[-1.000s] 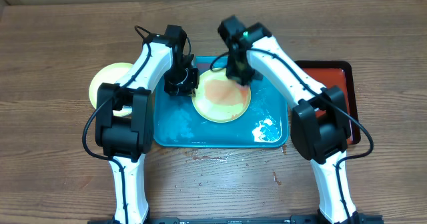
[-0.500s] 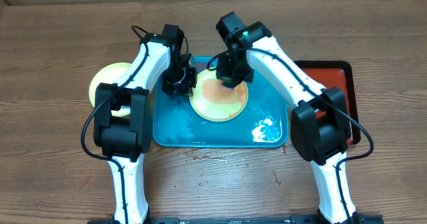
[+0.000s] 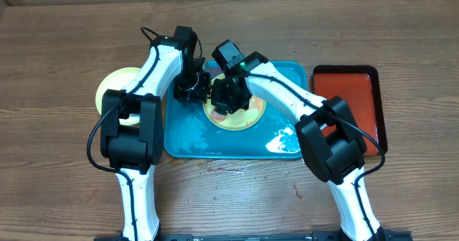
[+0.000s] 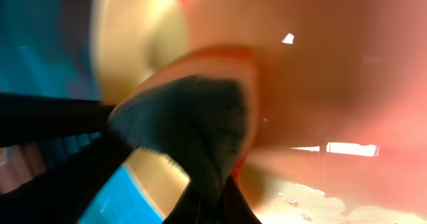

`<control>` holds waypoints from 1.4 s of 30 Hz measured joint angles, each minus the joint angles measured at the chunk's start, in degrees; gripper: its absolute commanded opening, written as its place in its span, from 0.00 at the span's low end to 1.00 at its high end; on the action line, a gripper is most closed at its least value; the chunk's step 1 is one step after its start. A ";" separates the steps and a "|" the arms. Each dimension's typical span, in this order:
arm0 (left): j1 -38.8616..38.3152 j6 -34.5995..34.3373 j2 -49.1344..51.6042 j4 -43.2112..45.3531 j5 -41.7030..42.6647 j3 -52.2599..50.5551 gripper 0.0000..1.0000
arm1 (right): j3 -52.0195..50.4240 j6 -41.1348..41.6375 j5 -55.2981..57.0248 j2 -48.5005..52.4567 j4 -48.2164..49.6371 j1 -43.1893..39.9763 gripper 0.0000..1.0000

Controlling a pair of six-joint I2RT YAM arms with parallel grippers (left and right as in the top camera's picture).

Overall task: Clean dirty plates on tray and stack at the side
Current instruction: 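Scrub the second yellow plate's red smear with the sponge in the right gripper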

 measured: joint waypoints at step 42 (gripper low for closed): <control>0.35 0.02 -0.02 -0.04 -0.61 0.02 0.04 | 12.76 -11.76 33.99 -1.79 -16.09 -2.25 0.04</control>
